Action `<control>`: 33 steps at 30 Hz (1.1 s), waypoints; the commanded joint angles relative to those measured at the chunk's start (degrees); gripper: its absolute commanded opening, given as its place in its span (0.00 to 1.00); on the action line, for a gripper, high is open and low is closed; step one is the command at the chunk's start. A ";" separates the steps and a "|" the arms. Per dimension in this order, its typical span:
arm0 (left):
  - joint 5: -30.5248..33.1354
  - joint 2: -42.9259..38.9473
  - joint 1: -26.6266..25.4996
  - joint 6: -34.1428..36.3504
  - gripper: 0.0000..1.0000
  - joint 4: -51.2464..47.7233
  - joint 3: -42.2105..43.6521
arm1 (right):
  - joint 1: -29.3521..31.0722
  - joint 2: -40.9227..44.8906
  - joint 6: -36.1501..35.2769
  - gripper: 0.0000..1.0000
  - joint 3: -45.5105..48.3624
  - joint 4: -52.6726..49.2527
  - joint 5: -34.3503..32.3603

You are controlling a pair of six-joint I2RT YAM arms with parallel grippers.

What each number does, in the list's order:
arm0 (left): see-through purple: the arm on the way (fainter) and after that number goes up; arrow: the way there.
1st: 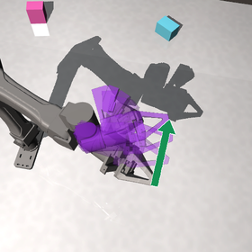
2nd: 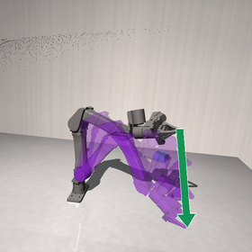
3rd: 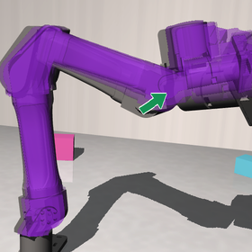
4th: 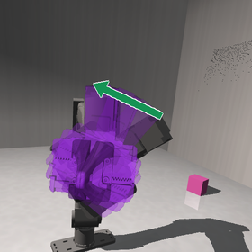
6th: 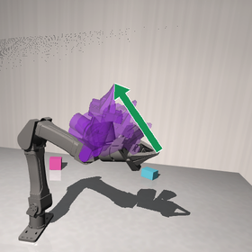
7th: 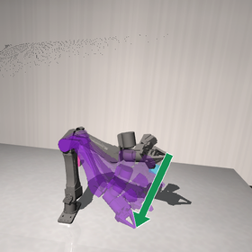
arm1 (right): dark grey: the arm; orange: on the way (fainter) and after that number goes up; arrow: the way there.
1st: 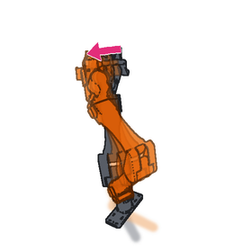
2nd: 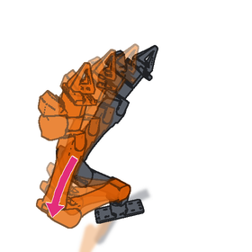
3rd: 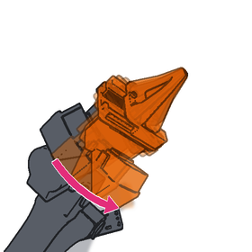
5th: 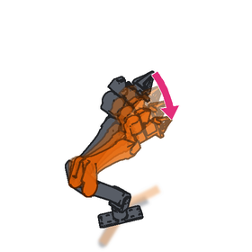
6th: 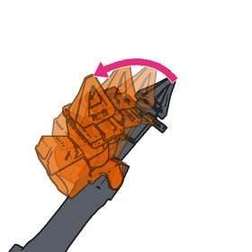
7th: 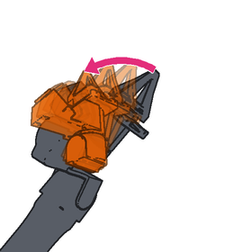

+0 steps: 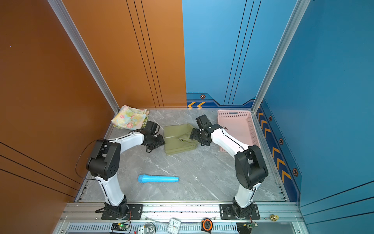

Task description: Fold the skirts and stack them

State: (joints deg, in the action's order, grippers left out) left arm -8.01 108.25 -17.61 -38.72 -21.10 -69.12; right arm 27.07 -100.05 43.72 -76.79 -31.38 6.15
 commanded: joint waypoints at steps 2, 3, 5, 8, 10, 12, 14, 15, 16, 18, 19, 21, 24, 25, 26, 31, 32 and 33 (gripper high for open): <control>0.04 3.49 -1.45 -0.82 0.61 -2.24 -3.72 | 0.93 2.06 1.52 0.86 1.16 0.06 -1.71; 0.92 4.14 -1.89 -0.47 0.61 -2.82 -4.55 | 1.28 1.91 1.98 0.86 1.21 0.09 -1.73; 2.29 5.64 -2.80 0.44 0.61 -3.79 -6.30 | 2.28 1.60 4.06 0.86 1.27 0.15 -2.27; 5.44 8.09 -3.86 2.00 0.60 -5.43 -8.39 | 3.45 1.66 9.53 0.86 2.89 2.70 -2.52; 5.65 10.18 -3.96 2.78 0.59 -6.40 -9.70 | 3.98 2.05 14.91 0.86 5.41 7.43 -1.20; 6.01 11.41 -3.95 2.92 0.57 -6.56 -9.92 | 4.47 2.01 20.48 0.86 7.34 12.06 -0.47; 6.07 12.13 -4.09 3.09 0.55 -6.50 -9.92 | 4.77 1.29 26.33 0.86 8.87 16.50 0.47; 6.01 12.42 -4.10 3.05 0.54 -6.52 -9.87 | 5.10 0.73 28.61 0.86 9.18 18.43 0.69; 5.99 12.51 -4.10 3.18 0.53 -6.55 -9.72 | 5.51 0.21 30.63 0.86 8.90 19.52 0.71; 5.99 12.60 -4.19 3.41 0.51 -6.50 -9.66 | 6.18 -0.59 34.29 0.86 8.75 21.67 0.04; 6.08 12.54 -4.19 3.50 0.50 -6.54 -9.56 | 6.44 -1.09 36.32 0.86 8.61 22.45 -0.29; 6.16 12.52 -4.16 3.65 0.49 -6.53 -9.45 | 6.72 -2.34 39.67 0.86 8.18 23.41 -0.42; 5.91 12.60 -4.05 3.71 0.48 -6.46 -9.37 | 7.06 -4.19 43.47 0.86 7.02 24.14 -0.10; 5.74 12.60 -3.97 3.69 0.48 -6.42 -9.37 | 7.34 -4.72 44.60 0.85 6.74 24.55 -0.24; 5.72 12.68 -3.98 3.73 0.48 -6.42 -9.36 | 7.51 -5.11 45.56 0.85 6.62 24.93 -0.34; 5.29 12.78 -3.77 3.75 0.48 -6.41 -9.28 | 8.16 -7.77 49.39 0.83 5.19 26.24 -0.43; 5.20 12.80 -3.71 3.91 0.48 -6.41 -9.21 | 8.26 -8.16 49.74 0.83 4.95 26.37 -0.73; 5.20 12.78 -3.67 3.91 0.48 -6.38 -9.21 | 8.22 -8.61 50.00 0.82 4.50 26.37 -1.27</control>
State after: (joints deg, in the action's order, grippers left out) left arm -3.03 116.92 -21.45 -35.75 -22.94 -80.40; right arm 34.85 -107.57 90.19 -70.06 -6.76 6.13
